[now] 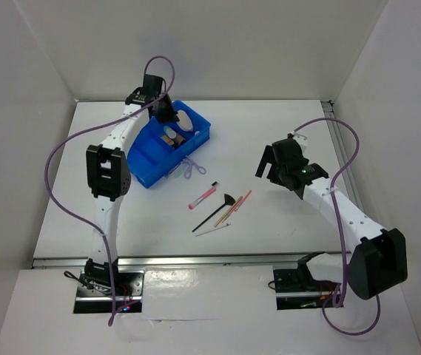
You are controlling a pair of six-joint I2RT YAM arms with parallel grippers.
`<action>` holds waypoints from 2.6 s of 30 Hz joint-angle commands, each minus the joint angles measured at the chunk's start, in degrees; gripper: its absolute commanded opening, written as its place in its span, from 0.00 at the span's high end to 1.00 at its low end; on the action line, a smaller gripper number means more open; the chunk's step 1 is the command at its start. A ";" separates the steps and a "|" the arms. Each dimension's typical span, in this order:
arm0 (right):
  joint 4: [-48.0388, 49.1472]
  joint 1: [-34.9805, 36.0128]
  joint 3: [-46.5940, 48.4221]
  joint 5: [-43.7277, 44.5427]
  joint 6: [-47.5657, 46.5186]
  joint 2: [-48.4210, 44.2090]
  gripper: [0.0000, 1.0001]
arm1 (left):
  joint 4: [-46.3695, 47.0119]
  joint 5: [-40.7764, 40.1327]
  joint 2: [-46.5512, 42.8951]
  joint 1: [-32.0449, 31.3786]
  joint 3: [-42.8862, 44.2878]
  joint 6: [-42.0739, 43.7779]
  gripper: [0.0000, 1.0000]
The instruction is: Organize the makeup
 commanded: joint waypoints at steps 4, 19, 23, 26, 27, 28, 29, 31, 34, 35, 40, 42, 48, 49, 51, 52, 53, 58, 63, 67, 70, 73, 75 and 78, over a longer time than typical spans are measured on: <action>2.53 -0.23 3.87 0.44 -0.69 3.84 0.00 | 5.88 4.68 4.62 1.00 3.54 -2.02 1.00; 3.14 -0.23 4.94 -1.24 -0.17 2.19 0.00 | 2.90 2.22 -10.73 0.32 2.06 7.54 0.28; 3.14 -0.23 2.30 -1.24 0.36 -2.72 0.00 | 0.54 -0.51 -19.08 -5.22 -5.64 14.83 0.35; 2.62 -0.23 0.63 -1.85 0.36 -5.37 0.00 | -1.76 -4.10 -23.92 -11.44 -13.98 19.76 0.41; 2.01 -0.23 0.62 -1.85 0.36 -7.12 0.00 | -2.54 -6.29 -24.89 -13.04 -16.46 20.56 0.41; 2.00 -0.23 -0.07 -1.85 0.36 -7.83 0.00 | -3.33 -7.27 -25.68 -14.54 -18.93 21.09 0.41; 2.00 -0.23 -0.08 -1.85 0.36 -8.53 0.00 | -3.34 -7.28 -26.39 -15.94 -21.47 21.09 0.39; 0.60 -0.23 -0.61 -1.85 0.36 -10.56 0.00 | -3.34 -9.98 -28.41 -19.29 -29.47 21.71 0.32; 0.07 -0.23 -1.75 -1.33 0.36 -13.11 0.00 | -2.11 -12.70 -29.90 -22.54 -37.48 20.31 0.30; 0.07 -0.23 -2.27 -1.33 0.36 -13.11 0.00 | -1.59 -13.25 -29.91 -23.07 -38.54 18.30 0.32; 0.07 -0.23 -2.81 -2.03 0.36 -14.61 0.00 | 2.01 -16.75 -29.39 -23.96 -43.64 9.07 0.49; 0.07 -0.23 -2.81 -2.64 0.36 -14.61 0.00 | 2.72 -19.21 -27.37 -23.96 -43.65 4.93 0.48; -0.55 -0.23 -2.19 -2.12 -0.17 -14.61 0.00 | -1.66 -25.20 -17.52 -22.91 -35.67 2.55 0.46; -0.55 -0.23 -2.19 -2.12 -0.17 -14.61 0.00 | -2.54 -26.16 -14.73 -22.90 -32.87 3.07 0.43; -0.55 -0.23 -2.19 -1.41 -0.69 -14.61 0.00 | -3.51 -27.67 -12.78 -22.38 -31.18 4.04 0.40; -0.55 -0.23 -2.19 -1.41 -0.69 -14.61 0.00 | -4.04 -28.62 -11.38 -22.37 -30.30 4.04 0.38; -0.55 -0.23 -2.19 -1.41 -0.69 -14.61 0.00 | -4.04 -29.24 -10.84 -21.76 -28.98 4.04 0.37; -0.03 -0.23 -1.58 -1.41 -0.69 -12.50 0.00 | -3.26 -30.40 -9.53 -21.23 -28.44 6.05 0.33; 0.51 -0.23 -1.05 -1.41 -0.69 -10.74 0.00 | -2.47 -28.29 -7.50 -20.18 -28.44 6.06 0.41; 0.51 -0.23 -1.05 -1.41 -0.69 -10.74 0.00 | -0.80 -26.35 -7.50 -20.18 -29.76 7.11 0.47; 0.51 -0.23 -1.05 -1.41 -0.69 -10.74 0.00 | -0.18 -25.56 -7.50 -20.18 -30.29 7.64 0.49; 0.51 -0.23 -0.52 -1.41 -0.69 -10.74 0.00 | -0.18 -25.03 -7.50 -20.18 -30.82 8.26 0.60; 0.51 -0.23 0.09 -1.41 -0.69 -10.22 0.00 | -0.18 -25.03 -9.59 -20.18 -31.51 8.26 0.64; 0.51 -0.23 0.09 -1.41 -0.69 -10.21 0.00 | 0.43 -24.16 -12.15 -20.18 -33.88 8.96 0.72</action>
